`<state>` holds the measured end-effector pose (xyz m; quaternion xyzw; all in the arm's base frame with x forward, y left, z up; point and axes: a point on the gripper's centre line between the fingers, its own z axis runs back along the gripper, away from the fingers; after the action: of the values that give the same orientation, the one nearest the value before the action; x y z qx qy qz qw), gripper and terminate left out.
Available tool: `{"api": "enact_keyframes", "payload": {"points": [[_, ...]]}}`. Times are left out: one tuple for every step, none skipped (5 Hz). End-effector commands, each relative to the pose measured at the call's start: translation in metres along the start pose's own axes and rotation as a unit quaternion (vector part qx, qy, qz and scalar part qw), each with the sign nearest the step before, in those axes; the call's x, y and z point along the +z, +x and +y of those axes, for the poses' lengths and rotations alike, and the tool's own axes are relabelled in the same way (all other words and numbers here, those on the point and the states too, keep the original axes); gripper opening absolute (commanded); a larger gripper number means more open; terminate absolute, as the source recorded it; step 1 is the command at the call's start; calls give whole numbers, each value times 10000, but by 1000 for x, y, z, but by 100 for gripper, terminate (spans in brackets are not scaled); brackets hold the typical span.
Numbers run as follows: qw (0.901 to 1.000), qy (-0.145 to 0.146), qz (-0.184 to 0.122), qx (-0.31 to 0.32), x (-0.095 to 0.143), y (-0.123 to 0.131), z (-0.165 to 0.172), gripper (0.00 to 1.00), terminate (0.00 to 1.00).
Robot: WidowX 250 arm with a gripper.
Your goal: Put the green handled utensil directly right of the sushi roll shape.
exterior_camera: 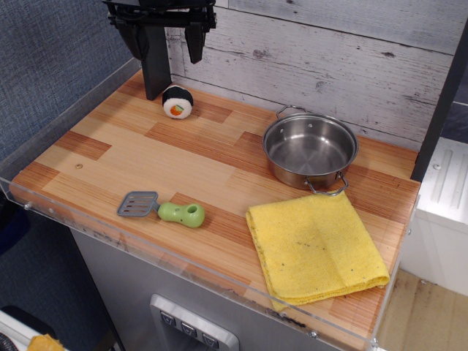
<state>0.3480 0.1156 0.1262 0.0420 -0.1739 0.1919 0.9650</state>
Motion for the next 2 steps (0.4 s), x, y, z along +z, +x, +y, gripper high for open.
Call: {"api": "enact_keyframes", "payload": {"points": [[10000, 0, 0, 0, 0, 0, 0, 100, 0], [9986, 16, 47, 536, -8, -17, 7, 100, 0]]}}
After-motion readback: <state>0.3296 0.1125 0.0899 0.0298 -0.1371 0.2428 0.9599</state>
